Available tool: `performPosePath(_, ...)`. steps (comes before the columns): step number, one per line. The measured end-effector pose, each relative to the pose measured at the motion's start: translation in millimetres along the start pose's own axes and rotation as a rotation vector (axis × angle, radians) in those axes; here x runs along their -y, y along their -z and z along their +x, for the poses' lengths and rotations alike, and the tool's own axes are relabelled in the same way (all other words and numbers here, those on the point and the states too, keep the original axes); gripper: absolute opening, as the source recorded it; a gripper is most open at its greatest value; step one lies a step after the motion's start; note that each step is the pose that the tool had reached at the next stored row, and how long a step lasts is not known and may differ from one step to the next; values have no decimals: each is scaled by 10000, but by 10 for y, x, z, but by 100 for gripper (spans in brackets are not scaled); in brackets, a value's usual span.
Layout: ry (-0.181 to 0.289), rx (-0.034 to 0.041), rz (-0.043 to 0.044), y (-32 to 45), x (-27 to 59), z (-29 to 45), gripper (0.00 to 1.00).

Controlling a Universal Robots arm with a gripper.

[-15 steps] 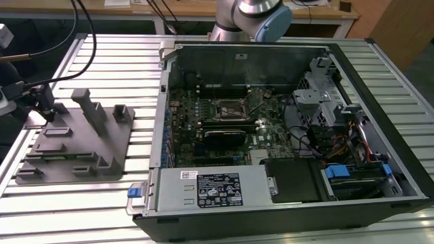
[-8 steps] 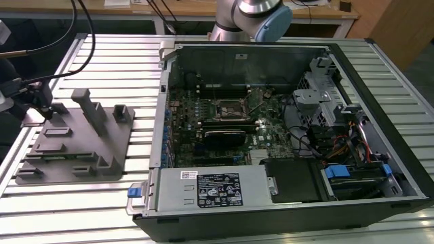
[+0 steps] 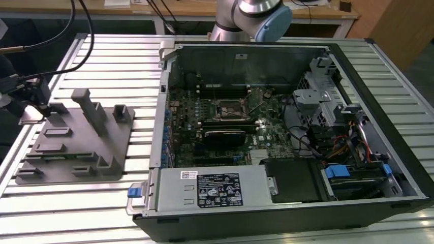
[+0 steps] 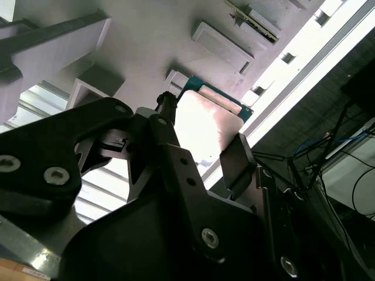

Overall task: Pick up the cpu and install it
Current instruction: 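Pick up the cpu and move it towards the insertion slot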

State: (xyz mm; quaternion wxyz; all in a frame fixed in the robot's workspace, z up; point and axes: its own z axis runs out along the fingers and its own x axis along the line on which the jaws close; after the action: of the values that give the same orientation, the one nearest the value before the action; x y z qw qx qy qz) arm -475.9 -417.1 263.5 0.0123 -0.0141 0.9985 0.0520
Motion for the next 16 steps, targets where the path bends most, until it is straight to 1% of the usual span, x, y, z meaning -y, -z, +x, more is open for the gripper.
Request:
performPosePath(9,-2,4,-95,102,-11,-3,55)
performPosePath(16,-4,5,-149,195,-21,-5,55)
